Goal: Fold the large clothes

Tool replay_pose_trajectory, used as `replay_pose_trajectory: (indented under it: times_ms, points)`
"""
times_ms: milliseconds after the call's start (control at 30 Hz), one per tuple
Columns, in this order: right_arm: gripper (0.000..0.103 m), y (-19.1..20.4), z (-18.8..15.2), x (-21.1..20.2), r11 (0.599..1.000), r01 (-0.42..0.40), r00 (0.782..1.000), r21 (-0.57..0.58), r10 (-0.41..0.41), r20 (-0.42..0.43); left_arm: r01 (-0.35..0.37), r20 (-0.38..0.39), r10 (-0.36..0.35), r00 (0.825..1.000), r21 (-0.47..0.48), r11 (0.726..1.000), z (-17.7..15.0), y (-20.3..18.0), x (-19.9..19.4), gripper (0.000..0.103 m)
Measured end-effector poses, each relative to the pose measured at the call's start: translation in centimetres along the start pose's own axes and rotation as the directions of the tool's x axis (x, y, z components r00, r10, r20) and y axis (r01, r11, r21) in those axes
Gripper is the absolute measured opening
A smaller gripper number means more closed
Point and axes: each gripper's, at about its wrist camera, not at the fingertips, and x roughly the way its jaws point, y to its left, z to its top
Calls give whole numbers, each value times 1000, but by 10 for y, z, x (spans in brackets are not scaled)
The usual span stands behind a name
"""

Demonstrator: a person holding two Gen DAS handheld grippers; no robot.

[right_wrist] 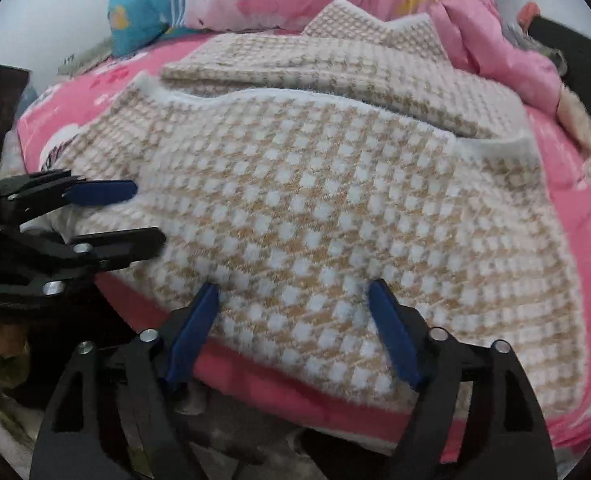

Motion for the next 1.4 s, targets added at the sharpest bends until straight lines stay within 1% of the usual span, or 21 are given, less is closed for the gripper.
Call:
replay_pose_trajectory:
  times_ms: [33,133,200,333,467,567,667,733,800,833,900,967,1000,1033,1100,1133,1200,1267,1300,1333,1400]
  points:
    - [76,-3,4,-6,1000,-3,1000,6,3,3,-2,1,2,1000,0,1000,3,-1,-6,67]
    - [78,-15,21,-33,999,-20,999,27,19,41,0,26,0,1000,-1,1000,17,2,-25,77]
    - [86,-30,37,-47,997,-55,997,62,51,66,8,38,-7,999,-14,1000,34,9,-32,83]
    - [89,-53,73,-59,991,-74,993,113,63,102,-12,46,15,999,-63,998,80,27,-31,85]
    - [89,-75,110,-55,977,-132,985,165,112,128,-26,49,32,998,-107,994,124,45,-20,85]
    - [89,-94,144,-42,966,-179,977,186,153,149,-13,64,24,998,-162,987,162,63,-11,85]
    - [89,-116,182,-22,958,-191,974,212,158,161,-13,92,32,995,-198,980,195,78,1,86]
    - [89,-132,210,-2,947,-203,974,248,168,155,-35,96,57,994,-217,976,225,88,18,87]
    - [89,-145,236,18,935,-231,969,269,196,149,-26,88,49,995,-243,970,253,97,36,87]
    - [89,-153,251,30,929,-234,969,286,201,141,-26,83,50,995,-273,962,266,104,46,87]
    - [89,-167,276,52,921,-222,973,319,189,132,-19,96,59,994,-374,927,291,120,63,87]
    - [89,-177,294,68,913,-222,973,342,185,139,23,107,31,994,-467,884,312,136,86,87]
    - [89,-183,303,78,907,-228,972,354,188,143,34,99,17,995,-486,873,321,140,99,87]
    - [89,-186,308,85,904,-228,972,363,187,143,32,84,10,996,-490,871,329,142,111,87]
    - [89,-195,323,104,892,-236,971,385,198,136,-4,56,34,998,-476,879,342,141,134,87]
    - [89,-197,327,111,889,-237,971,392,200,134,-32,50,61,997,-449,893,348,136,145,87]
    - [82,-202,337,126,890,-224,974,397,191,120,-51,22,64,998,-394,918,354,128,167,87]
    - [75,-204,341,136,891,-212,977,402,185,105,-73,-6,76,997,-366,928,357,123,184,87]
    - [67,-204,342,141,891,-212,977,401,190,95,-83,-7,86,996,-357,930,357,123,188,85]
    - [63,-203,342,144,893,-210,978,397,192,85,-93,2,99,995,-345,934,356,121,191,81]
    - [42,-201,339,143,904,-194,981,381,178,76,-91,14,101,995,-325,941,354,119,191,59]
